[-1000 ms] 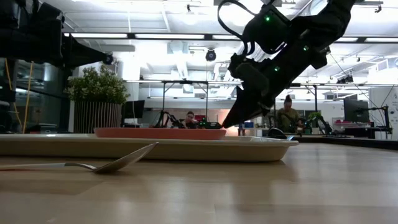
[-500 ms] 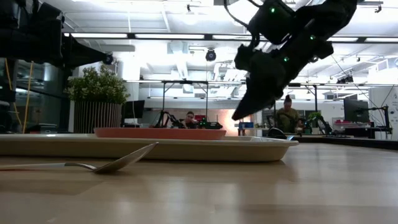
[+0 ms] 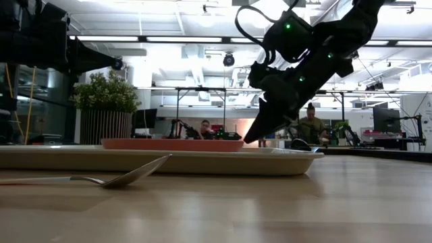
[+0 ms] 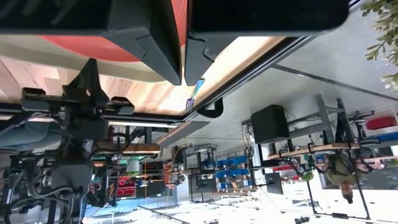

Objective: Pick and place plate/cup/fork/spoon on tray
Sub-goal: Put the orange plate on the gray tray, then put the blue fork on the left side of the gray tray

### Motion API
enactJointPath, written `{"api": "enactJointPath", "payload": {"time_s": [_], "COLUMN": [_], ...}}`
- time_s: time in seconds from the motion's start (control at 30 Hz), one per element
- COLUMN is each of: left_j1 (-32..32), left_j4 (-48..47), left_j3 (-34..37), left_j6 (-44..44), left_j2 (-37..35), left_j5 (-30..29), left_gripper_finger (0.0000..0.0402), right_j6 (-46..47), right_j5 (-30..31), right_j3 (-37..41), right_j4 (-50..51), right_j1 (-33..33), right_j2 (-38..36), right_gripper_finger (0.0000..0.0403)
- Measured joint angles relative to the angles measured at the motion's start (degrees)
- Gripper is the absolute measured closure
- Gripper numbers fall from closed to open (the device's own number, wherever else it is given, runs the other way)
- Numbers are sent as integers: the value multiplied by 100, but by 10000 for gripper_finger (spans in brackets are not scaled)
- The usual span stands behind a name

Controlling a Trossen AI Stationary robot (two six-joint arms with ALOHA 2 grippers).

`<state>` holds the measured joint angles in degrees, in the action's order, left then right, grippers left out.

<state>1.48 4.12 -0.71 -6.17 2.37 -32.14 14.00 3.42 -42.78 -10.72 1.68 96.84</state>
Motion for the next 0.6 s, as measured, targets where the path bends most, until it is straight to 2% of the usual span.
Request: {"api": "enactJointPath", "payload": {"time_s": [0.4,0.6], "left_j1": [0,0], "left_j4": [0,0], "left_j3": [0,0], "left_j6": [1,0], "left_j2": [0,-2], "left_j5": [2,0], "left_gripper_finger": [398,398], "right_j6": [-58,-194], "right_j5": [-52,102], "right_j3": [0,0], "right_j4": [-630,-488], "right_j1": [49,72], "right_j2": [109,-288], "right_gripper_finger": [403,403]}}
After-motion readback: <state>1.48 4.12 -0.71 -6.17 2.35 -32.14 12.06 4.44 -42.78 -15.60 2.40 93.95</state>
